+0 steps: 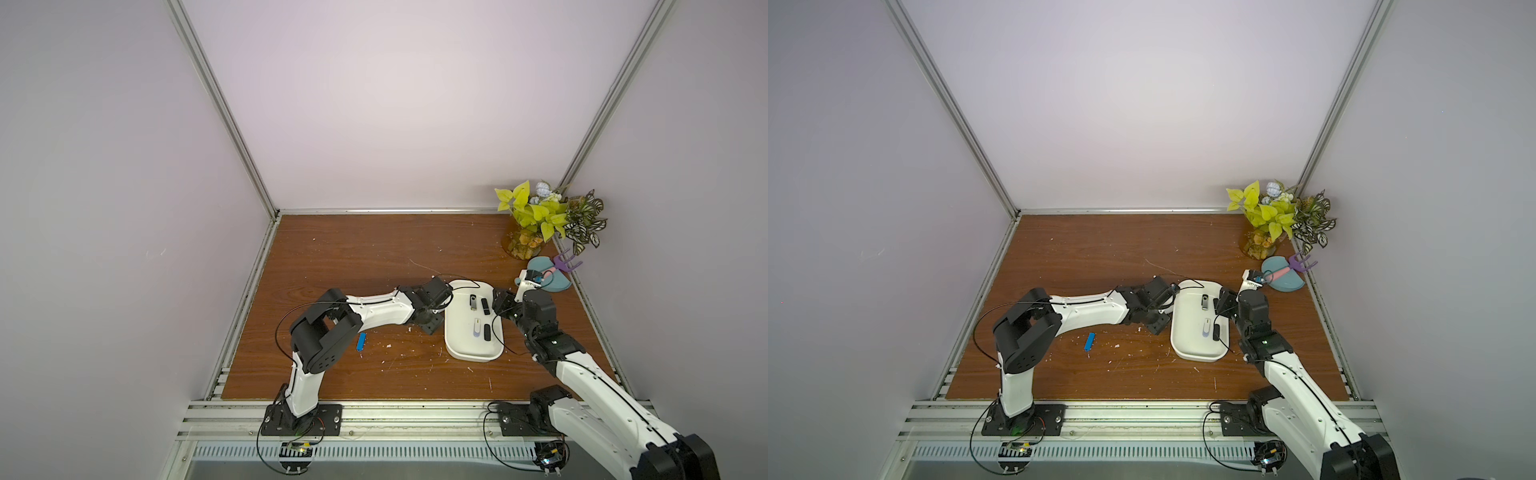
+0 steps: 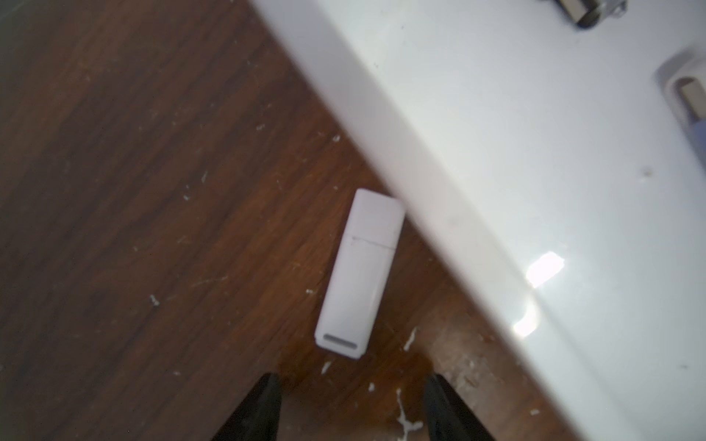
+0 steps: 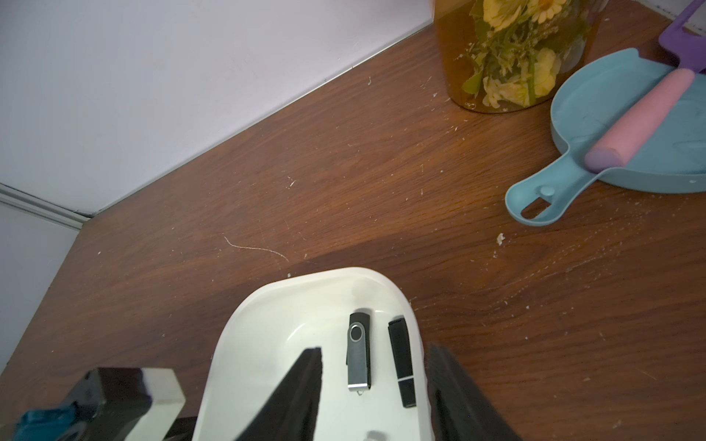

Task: Put the usb flash drive into the storage box
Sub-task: Pick up the USB flash from the center of the board.

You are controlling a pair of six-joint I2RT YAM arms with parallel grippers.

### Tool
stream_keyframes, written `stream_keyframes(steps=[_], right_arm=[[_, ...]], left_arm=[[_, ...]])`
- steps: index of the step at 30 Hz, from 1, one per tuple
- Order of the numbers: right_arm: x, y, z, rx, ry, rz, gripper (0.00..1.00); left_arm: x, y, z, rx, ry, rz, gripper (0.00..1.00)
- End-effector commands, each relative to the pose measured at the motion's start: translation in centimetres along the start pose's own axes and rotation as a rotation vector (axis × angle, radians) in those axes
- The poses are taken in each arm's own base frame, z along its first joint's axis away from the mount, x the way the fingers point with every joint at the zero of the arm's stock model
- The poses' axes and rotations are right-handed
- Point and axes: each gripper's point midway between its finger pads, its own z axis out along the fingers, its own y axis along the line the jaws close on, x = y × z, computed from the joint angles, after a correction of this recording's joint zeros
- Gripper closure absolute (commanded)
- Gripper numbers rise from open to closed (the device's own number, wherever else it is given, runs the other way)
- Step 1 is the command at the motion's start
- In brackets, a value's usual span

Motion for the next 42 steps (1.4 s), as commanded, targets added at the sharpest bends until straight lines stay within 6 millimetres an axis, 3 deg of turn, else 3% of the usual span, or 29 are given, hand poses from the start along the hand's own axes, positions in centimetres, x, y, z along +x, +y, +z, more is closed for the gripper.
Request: stream_keyframes(steps=[1,11,17,22,28,32,39,42], right_arm=[[-1.4,0.8,-0.1,-0.022,-0.033,0.006,0.49],[-1.1,0.9,0.2,-0.028,-0.019,0.006,0.49],[-0.9,0.9,0.3,-0.03,-0.011,0.006,0.49],[-0.9,1.0,0.3,-0.033,-0.011,0.006,0.49],[-0.9,1.1,0.4,-0.04,-0.01,0.009,0.49],[-0.8,1.1,0.4,-0.041,-0.009,0.011,0.49],[-0.9,1.0,0.3,-0.04,-0.015,0.013,0.49],[-1.0,1.0,0.3,-0.039,-0.019,0.016,0.49]], left_arm=[[-1.3,0.5,0.8,-0.011,-0.017,0.076,0.43],[-1.1,0.7,2.9,0.046,0.015,0.081,0.53],[0.8,0.8,4.2,0.05,0.082,0.074,0.72],[2.1,2.0,3.8,0.011,0.109,0.024,0.84],[2.1,2.5,1.3,-0.011,0.082,-0.044,0.89],[0.9,2.4,-0.7,0.004,0.032,-0.099,0.96],[-3.1,1.6,-6.9,0.054,-0.133,-0.222,1.0],[-5.1,-0.3,-9.6,0.107,-0.204,-0.258,0.99]])
